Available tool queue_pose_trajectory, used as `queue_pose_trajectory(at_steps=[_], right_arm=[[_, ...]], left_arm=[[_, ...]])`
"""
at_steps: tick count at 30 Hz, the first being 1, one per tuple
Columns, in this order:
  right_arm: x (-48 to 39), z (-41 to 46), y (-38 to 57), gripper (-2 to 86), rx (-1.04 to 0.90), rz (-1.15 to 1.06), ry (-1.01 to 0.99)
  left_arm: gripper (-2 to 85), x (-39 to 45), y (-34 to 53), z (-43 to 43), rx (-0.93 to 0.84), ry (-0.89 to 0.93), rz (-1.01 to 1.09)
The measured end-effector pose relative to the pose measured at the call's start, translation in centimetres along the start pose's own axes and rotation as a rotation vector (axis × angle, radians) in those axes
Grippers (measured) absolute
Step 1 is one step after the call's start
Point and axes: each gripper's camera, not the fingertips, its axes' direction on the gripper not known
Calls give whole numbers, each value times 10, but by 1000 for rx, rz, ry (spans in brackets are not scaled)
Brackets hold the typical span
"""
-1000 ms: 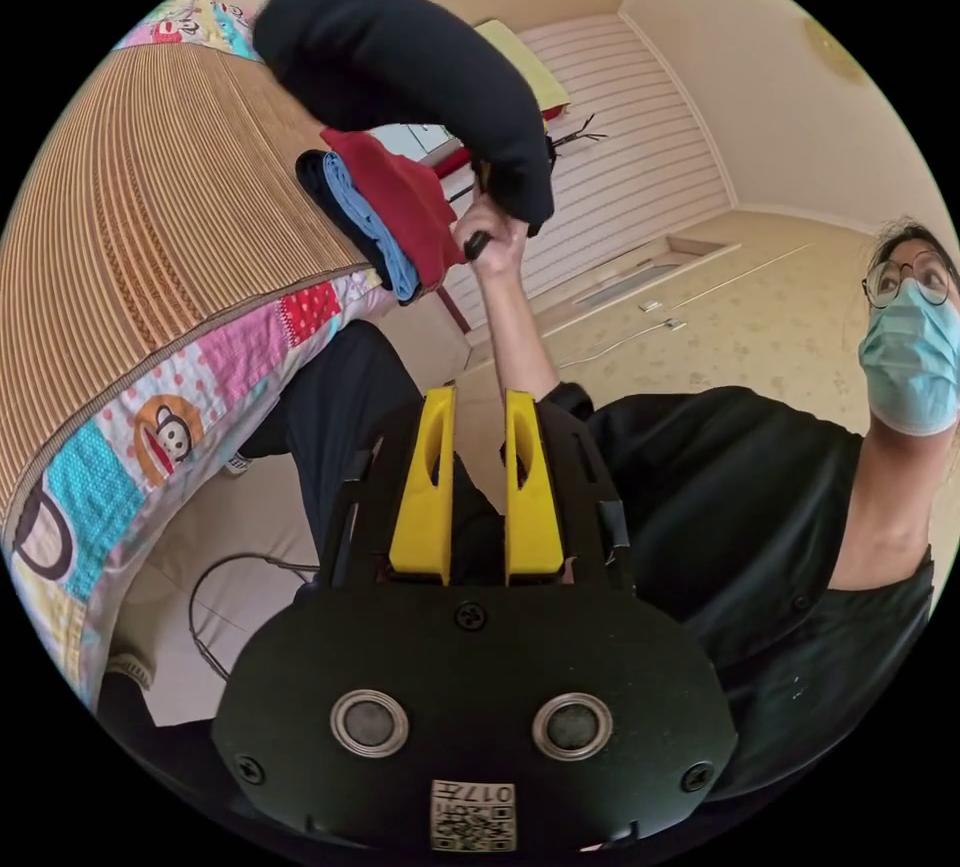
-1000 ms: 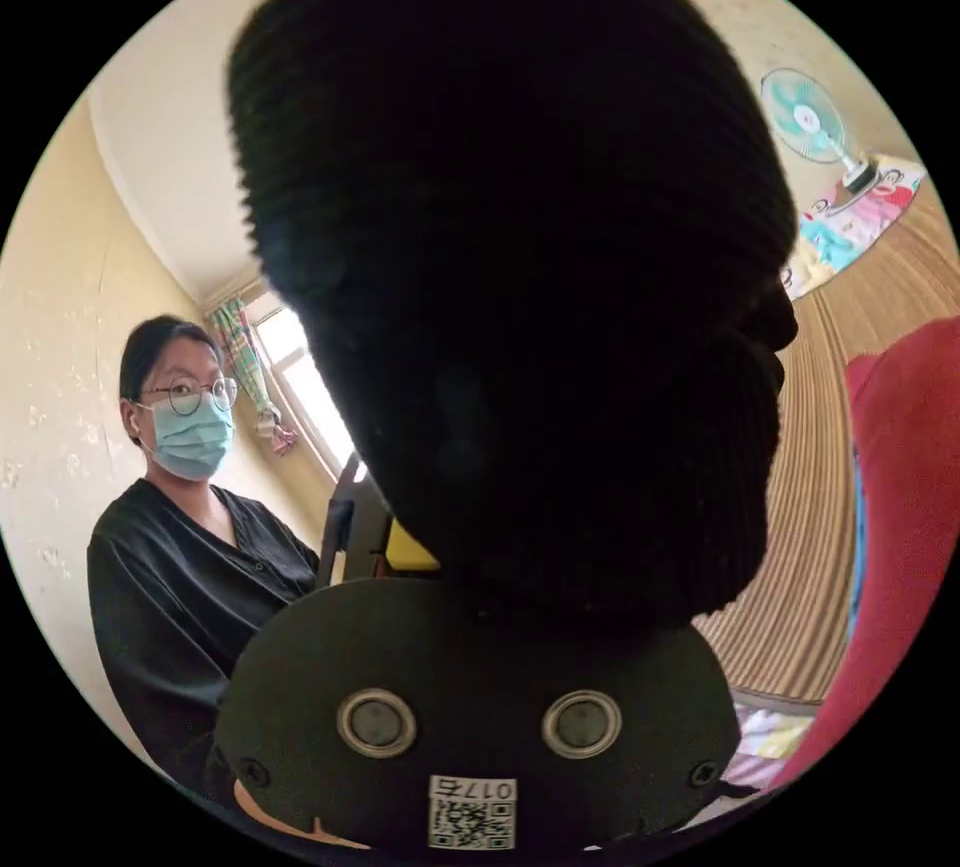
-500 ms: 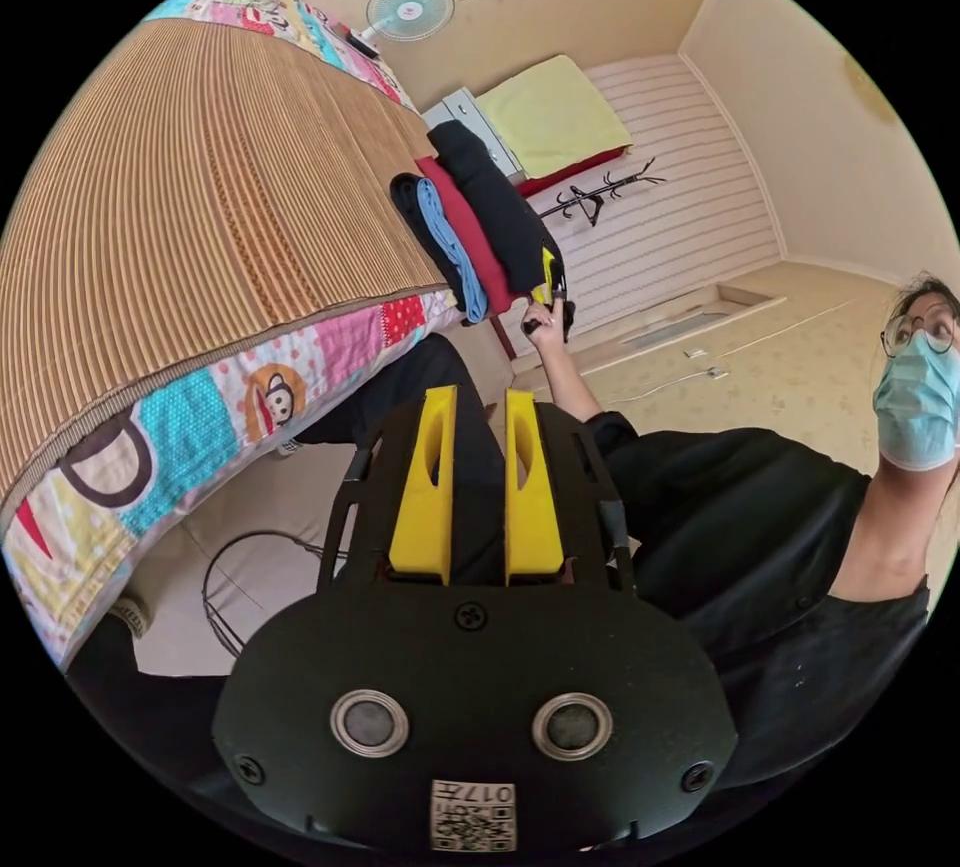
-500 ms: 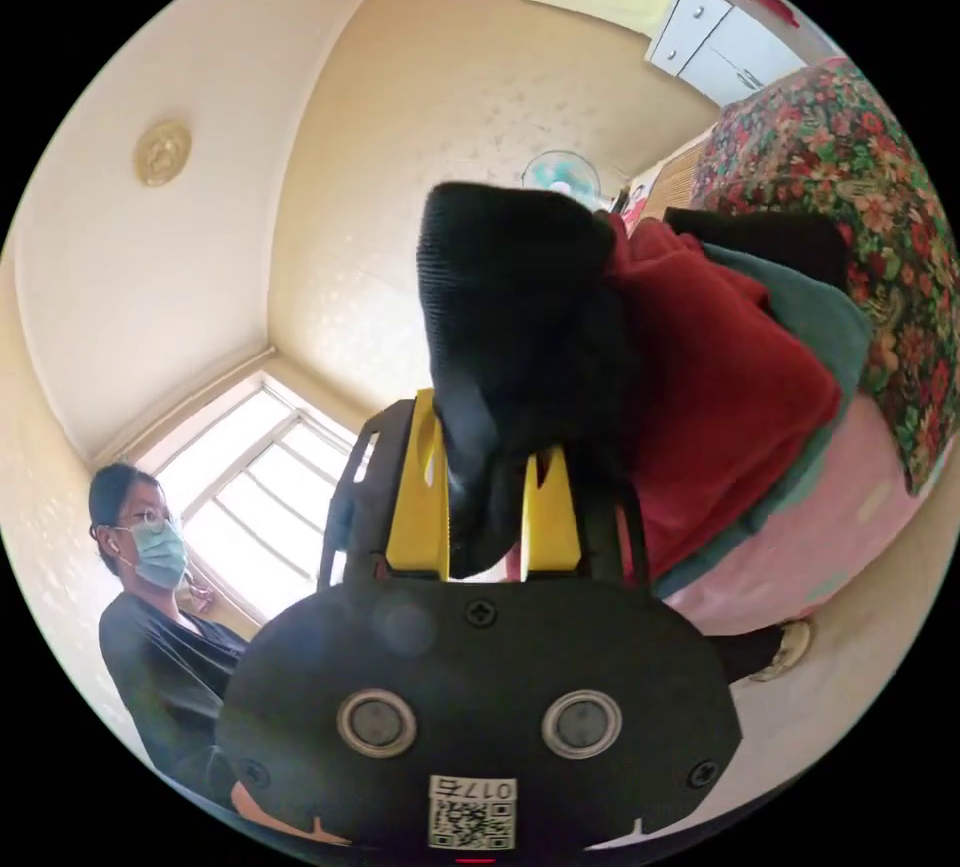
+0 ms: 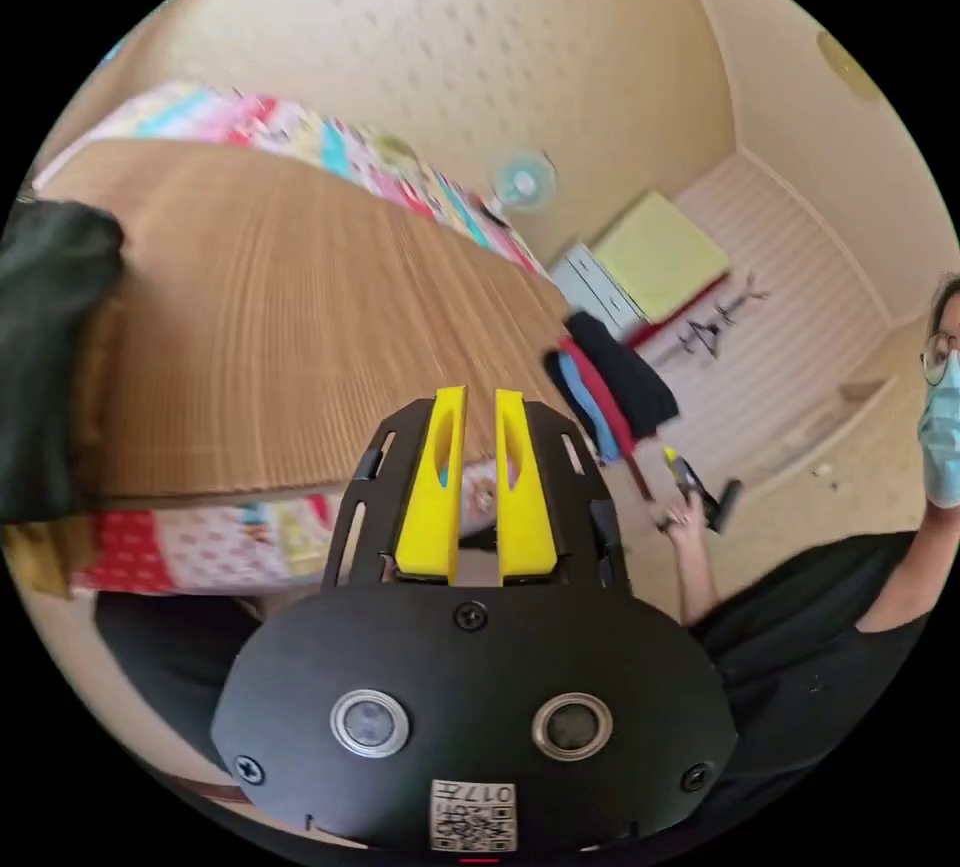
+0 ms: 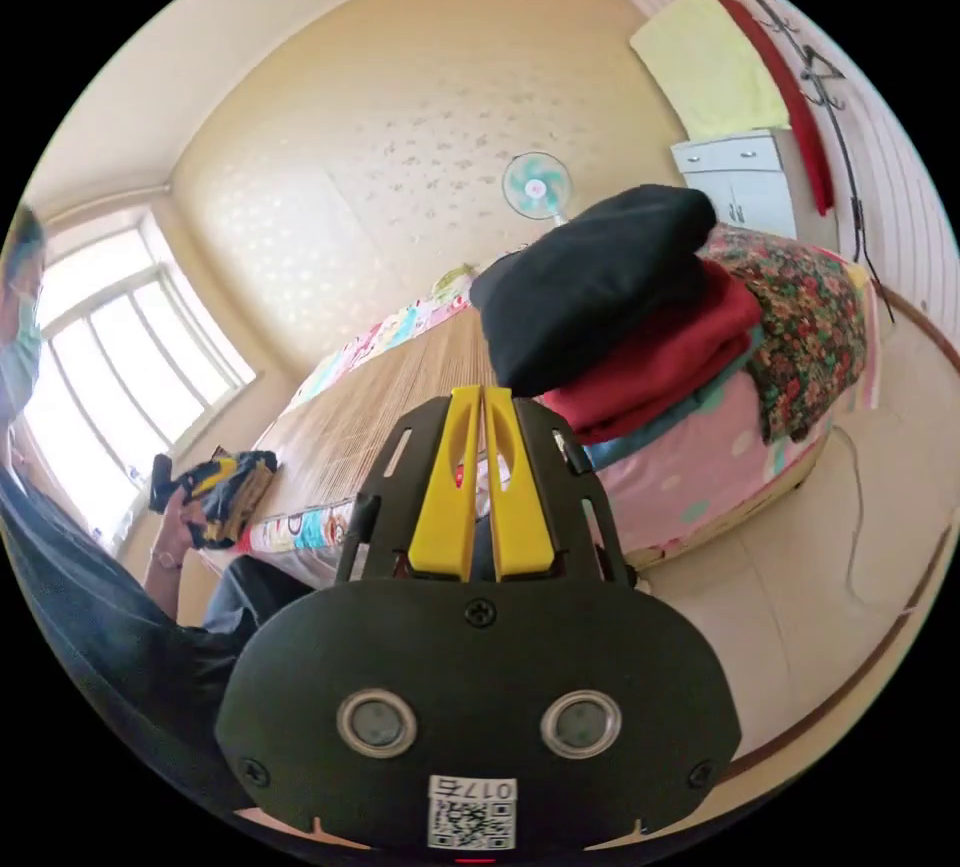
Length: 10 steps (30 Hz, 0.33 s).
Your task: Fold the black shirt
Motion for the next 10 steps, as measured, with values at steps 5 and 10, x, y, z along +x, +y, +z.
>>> queue_pose_trajectory(at_steps=[5, 10], right_arm=[[-90, 78, -6, 6, -98, -213, -177], [-160, 134, 5, 5, -184, -359, -440]], left_arm=[[90, -40, -14, -80, 144, -636, -80], [118, -86, -9, -47, -119, -500, -149]])
